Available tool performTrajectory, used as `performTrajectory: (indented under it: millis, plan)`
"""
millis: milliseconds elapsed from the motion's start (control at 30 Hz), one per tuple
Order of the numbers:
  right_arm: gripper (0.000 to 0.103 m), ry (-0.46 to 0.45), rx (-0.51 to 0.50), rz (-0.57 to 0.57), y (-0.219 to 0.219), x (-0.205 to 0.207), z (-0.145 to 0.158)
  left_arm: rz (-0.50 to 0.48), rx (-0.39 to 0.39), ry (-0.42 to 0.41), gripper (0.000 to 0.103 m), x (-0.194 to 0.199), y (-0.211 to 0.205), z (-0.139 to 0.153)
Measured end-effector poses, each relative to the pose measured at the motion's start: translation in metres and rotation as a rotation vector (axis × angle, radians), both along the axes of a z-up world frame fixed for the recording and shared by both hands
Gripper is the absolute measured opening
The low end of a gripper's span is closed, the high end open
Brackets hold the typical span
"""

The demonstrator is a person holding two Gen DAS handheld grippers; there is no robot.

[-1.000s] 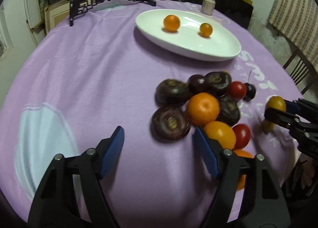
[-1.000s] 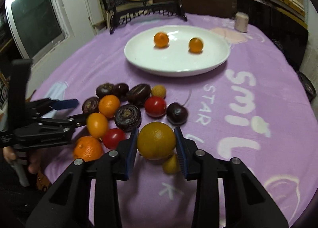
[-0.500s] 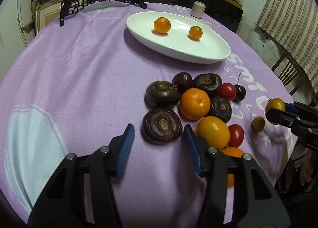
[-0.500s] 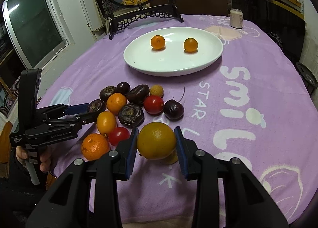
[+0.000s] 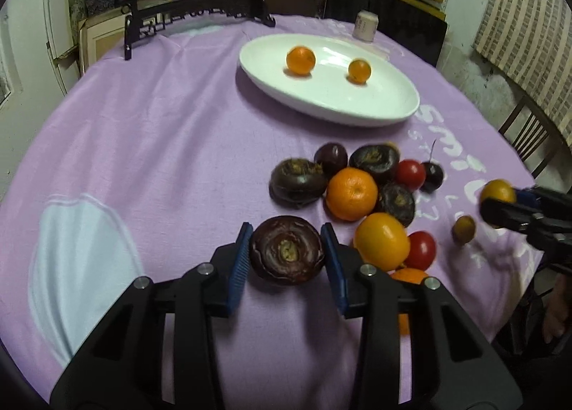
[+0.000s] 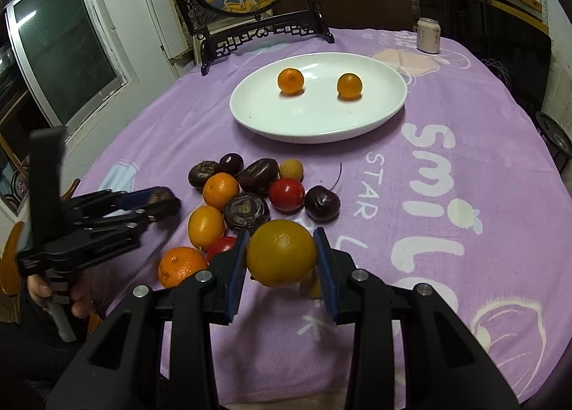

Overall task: Organize fruits
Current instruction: 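Lower both held fruits onto the white plate and open both grippers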

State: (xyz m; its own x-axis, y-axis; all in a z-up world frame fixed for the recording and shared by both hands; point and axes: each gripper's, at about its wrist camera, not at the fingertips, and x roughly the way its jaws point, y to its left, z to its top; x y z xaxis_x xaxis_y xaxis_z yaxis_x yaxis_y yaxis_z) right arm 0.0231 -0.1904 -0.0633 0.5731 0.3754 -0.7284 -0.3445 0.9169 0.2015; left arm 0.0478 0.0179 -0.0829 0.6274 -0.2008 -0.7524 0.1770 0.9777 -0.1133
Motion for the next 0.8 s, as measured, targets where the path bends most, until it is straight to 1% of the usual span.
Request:
performTrajectory:
  millis: [200,300,400,500,567,667,700,733,800]
  plan:
    - [0.037,-0.001,-0.01,-0.01,0.001,0.007,-0.001,-0.034,-0.012,-0.065,0.039,-0.005,-0.002,0.027]
    - [0.037,0.0,-0.018,-0.009,0.003,0.014,-0.002,-0.051,-0.001,-0.086,0.039,0.003,-0.008,0.035]
    - [0.037,-0.024,-0.029,-0.004,0.006,0.028,0.005,-0.057,0.01,-0.1,0.039,0.023,-0.016,0.044]
    - [0.037,-0.048,-0.032,-0.014,0.006,0.05,0.014,-0.041,0.015,-0.098,0.039,0.057,-0.019,0.054]
    - [0.037,-0.06,-0.036,-0.034,0.006,0.071,0.02,-0.01,0.01,-0.078,0.039,0.089,-0.021,0.06]
    - [0.037,-0.069,-0.049,-0.071,0.008,0.11,0.029,0.042,0.028,-0.065,0.039,0.136,-0.027,0.069]
    - [0.037,-0.064,-0.039,-0.086,0.008,0.131,0.032,0.05,0.027,-0.059,0.039,0.149,-0.029,0.071]
    - [0.037,-0.061,-0.036,-0.091,0.01,0.142,0.033,0.055,0.022,-0.054,0.039,0.163,-0.032,0.074]
    - [0.037,-0.049,-0.042,-0.096,0.014,0.17,0.033,0.074,0.03,-0.057,0.039,0.183,-0.038,0.076]
